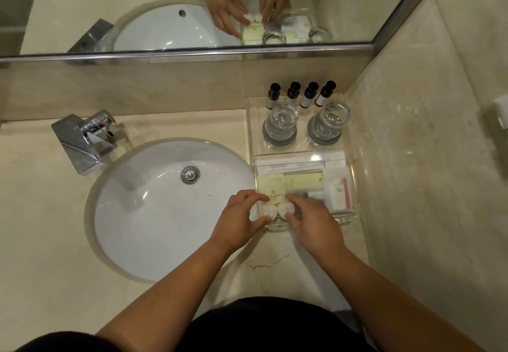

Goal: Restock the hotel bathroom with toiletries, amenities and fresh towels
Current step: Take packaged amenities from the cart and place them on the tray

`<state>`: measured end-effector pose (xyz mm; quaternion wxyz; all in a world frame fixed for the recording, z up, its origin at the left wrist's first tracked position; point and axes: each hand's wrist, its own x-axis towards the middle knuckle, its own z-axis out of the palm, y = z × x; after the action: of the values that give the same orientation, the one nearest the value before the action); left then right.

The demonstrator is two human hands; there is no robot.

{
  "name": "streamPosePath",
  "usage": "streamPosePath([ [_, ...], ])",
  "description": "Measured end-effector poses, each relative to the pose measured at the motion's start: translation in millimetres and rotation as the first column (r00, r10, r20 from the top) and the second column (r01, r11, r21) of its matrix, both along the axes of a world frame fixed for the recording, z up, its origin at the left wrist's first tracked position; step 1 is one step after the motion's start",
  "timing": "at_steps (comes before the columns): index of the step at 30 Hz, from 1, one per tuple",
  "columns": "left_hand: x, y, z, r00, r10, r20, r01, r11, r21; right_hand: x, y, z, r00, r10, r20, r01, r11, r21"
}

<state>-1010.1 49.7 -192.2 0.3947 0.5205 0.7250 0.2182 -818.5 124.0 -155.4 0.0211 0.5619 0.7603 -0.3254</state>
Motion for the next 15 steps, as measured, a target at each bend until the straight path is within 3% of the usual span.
streamPosePath([
  [4,0.0,-11.5,6.4,0.998,0.05,0.045,-0.051,0.999,0.016,21.7,-11.3,6.5,0.959,-0.243,-0.143,0.244,0.97,-0.011],
  [9,6.9,-27.2,11.3,0.966,0.151,0.212,-0.132,0.986,-0.101,62.2,-27.2,4.4,0.724,-0.666,-0.179,0.623,0.744,-0.243],
  [12,13.9,-28.1,16.1,0.897,0.231,0.378,-0.179,0.969,-0.168,71.1,-29.3,4.6,0.563,-0.797,-0.218,0.703,0.6,-0.382],
  [15,18.0,-25.2,16.5,0.842,0.308,0.443,-0.233,0.948,-0.217,71.1,-25.2,6.1,0.42,-0.855,-0.304,0.656,0.517,-0.55],
])
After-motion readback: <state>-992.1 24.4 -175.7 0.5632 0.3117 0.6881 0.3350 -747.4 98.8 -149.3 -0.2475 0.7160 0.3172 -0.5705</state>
